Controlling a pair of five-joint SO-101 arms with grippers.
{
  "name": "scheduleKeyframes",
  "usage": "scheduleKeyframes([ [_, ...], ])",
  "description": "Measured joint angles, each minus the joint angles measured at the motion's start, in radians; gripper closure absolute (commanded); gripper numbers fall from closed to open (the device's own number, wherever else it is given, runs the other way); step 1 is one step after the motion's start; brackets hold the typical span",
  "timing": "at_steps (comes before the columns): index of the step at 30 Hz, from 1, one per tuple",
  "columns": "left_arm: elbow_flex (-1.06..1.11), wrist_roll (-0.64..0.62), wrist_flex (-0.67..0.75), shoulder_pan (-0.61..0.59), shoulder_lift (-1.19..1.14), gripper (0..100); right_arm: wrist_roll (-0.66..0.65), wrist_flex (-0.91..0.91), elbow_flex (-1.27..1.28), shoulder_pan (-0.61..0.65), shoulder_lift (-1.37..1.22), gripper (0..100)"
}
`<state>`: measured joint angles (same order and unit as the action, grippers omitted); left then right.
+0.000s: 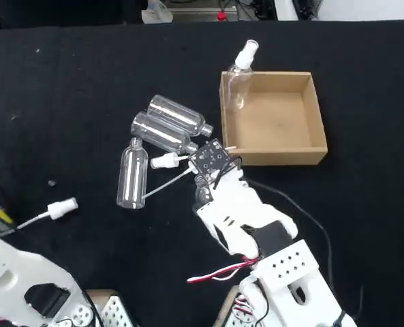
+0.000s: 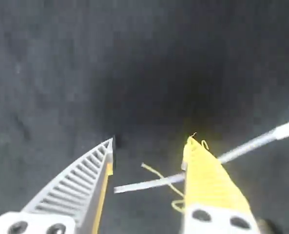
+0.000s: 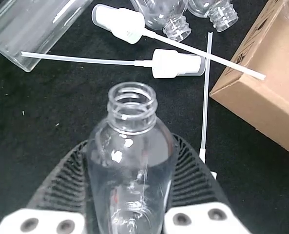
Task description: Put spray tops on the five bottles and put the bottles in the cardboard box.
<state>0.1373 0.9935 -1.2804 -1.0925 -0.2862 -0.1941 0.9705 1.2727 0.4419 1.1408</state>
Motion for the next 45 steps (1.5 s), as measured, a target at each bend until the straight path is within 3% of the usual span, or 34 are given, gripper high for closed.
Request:
scheduleKeyframes([
  [5,-0.097,0.166,-0.186,-0.055,0.000,78,0.000,0.000,0.000,0.000,0.000,98.7],
  [11,-0.290,0.193,-0.373,-0.034,0.000,78,0.000,0.000,0.000,0.000,0.000,98.7],
  [18,-0.290,0.193,-0.462,0.135,0.017,78,0.000,0.000,0.000,0.000,0.000,98.7],
  [24,-0.071,0.221,-0.462,0.325,0.222,78,0.000,0.000,0.000,0.000,0.000,98.7],
  [27,0.091,0.224,-0.428,0.443,0.373,77,0.000,0.000,0.000,0.000,0.000,98.7],
  [32,0.341,0.239,-0.178,0.560,0.554,71,0.000,0.000,0.000,0.000,0.000,98.7],
  [34,0.388,0.278,-0.107,0.569,0.578,67,0.000,0.000,0.000,0.000,0.000,98.7],
  [45,0.417,0.313,0.011,0.569,0.516,70,0.000,0.000,0.000,0.000,0.000,98.7],
])
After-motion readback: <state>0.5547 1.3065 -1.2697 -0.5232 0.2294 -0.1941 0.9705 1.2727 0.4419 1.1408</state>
